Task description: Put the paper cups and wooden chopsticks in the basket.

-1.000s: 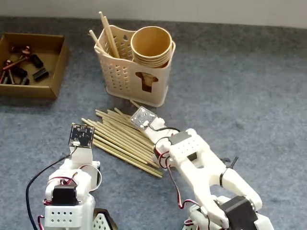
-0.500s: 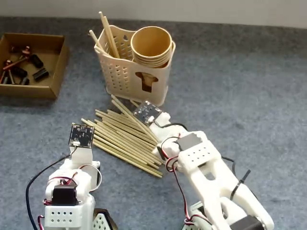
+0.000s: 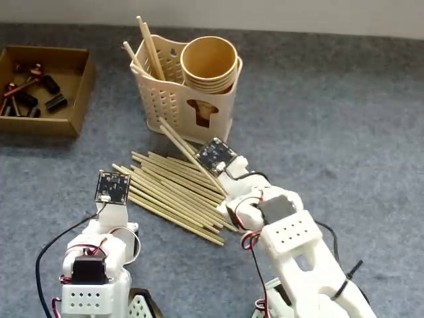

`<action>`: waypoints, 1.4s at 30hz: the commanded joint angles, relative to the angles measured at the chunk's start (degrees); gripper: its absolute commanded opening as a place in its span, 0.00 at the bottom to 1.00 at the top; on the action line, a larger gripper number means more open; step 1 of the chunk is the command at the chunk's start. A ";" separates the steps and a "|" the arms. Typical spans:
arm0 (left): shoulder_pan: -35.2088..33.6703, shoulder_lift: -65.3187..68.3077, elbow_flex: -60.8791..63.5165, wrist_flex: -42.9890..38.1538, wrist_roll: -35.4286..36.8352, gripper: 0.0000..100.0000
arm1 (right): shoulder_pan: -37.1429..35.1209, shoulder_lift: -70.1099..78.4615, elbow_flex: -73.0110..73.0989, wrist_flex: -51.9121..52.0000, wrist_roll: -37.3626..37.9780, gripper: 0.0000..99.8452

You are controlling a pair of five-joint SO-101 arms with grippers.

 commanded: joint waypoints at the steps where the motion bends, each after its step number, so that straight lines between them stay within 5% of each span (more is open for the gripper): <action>1: 0.31 -0.22 1.10 0.44 -0.26 0.01 | 0.66 -6.29 0.92 1.27 -0.62 0.00; 42: 0.31 -0.22 1.10 0.44 -0.26 0.01 | 0.48 -47.96 6.02 0.92 -4.75 0.01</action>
